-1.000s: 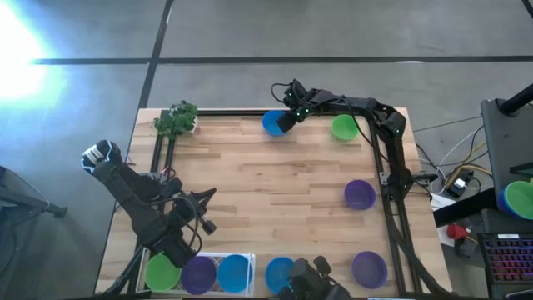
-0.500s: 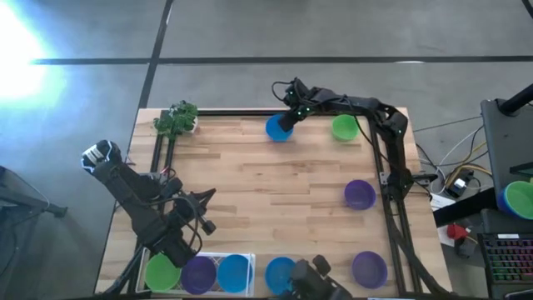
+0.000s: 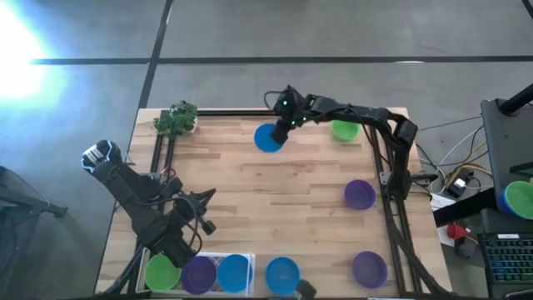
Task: Pick & Place Mini bowls
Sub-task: Stack the top light blue bowl on the light blue bowl on the shelf
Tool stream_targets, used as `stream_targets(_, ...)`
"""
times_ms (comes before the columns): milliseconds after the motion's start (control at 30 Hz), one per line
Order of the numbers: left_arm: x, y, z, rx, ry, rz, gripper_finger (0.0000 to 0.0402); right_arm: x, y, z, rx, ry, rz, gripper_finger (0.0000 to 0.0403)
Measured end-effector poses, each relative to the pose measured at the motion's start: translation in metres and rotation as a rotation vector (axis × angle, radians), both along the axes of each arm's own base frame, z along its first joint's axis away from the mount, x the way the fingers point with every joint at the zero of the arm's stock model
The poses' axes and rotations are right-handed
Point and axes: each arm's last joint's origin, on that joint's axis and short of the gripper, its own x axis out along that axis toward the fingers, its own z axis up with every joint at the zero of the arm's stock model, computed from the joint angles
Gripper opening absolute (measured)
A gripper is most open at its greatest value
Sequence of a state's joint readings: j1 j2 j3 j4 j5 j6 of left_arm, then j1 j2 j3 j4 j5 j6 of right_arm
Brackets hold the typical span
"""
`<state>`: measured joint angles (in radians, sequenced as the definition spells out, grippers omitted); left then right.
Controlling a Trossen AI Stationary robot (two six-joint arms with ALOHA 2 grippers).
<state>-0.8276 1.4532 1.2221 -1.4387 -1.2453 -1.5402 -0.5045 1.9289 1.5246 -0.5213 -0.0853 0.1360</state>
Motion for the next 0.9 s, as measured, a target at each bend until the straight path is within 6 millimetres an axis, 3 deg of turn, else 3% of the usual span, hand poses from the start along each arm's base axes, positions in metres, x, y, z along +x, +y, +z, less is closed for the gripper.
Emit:
stream_targets(167, 0.0, 0.0, 0.0, -0.001, -0.001, 0.0, 0.0, 0.017, 0.039, 0.001, 0.009, 0.006, 0.098, 0.0008)
stream_targets(500, 0.0, 0.0, 0.0, 0.002, 0.002, -0.001, 0.0, 0.043, 0.108, -0.022, 0.037, 0.083, 0.278, 0.0008)
stream_targets(633, 0.0, 0.0, 0.0, 0.0, 0.003, -0.001, 0.0, 0.05, 0.119, -0.038, 0.051, 0.112, 0.3, 0.0008)
stream_targets(900, 0.0, 0.0, 0.0, -0.01, 0.013, 0.0, 0.0, 0.056, 0.122, -0.058, 0.069, 0.148, 0.301, 0.0008)
